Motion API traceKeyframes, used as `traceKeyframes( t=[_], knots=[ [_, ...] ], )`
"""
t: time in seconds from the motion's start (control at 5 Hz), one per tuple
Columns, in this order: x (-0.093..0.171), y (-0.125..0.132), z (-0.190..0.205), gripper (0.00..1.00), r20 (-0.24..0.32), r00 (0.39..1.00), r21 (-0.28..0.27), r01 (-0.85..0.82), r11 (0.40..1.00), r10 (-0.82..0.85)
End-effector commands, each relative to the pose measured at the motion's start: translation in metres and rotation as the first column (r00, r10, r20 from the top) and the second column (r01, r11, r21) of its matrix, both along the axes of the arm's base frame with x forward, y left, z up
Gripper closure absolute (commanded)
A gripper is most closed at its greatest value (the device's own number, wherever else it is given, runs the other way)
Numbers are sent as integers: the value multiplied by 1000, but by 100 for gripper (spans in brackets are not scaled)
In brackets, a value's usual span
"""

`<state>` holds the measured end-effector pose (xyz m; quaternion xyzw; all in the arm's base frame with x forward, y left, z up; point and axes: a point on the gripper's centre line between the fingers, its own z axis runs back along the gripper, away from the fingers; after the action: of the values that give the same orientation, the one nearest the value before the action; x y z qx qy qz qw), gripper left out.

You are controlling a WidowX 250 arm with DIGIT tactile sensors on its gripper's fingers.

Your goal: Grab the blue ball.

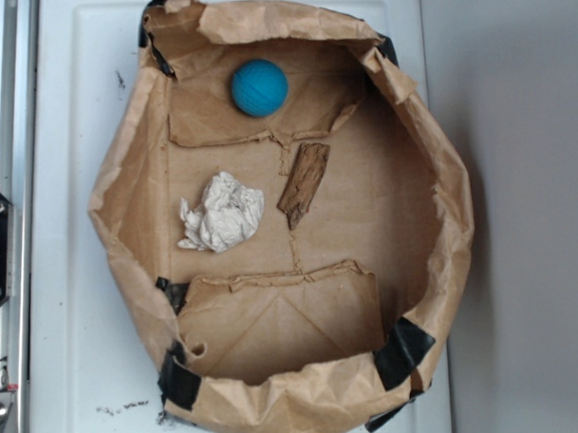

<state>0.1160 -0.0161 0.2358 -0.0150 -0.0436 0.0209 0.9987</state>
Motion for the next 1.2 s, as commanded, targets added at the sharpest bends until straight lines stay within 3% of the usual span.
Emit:
traceKeyframes(
  t=[0.0,0.4,0.6,0.8,1.0],
  knots=[
    [0,0,0,0,0,1000,0,0,1000,0],
    [68,3,0,0,86,994,-37,-65,997,68],
    [90,7,-6,0,132,988,-19,-83,996,84],
    [138,11,-21,0,127,976,-57,-172,983,178],
    [168,9,-16,0,249,873,-184,-383,906,419]
  ],
)
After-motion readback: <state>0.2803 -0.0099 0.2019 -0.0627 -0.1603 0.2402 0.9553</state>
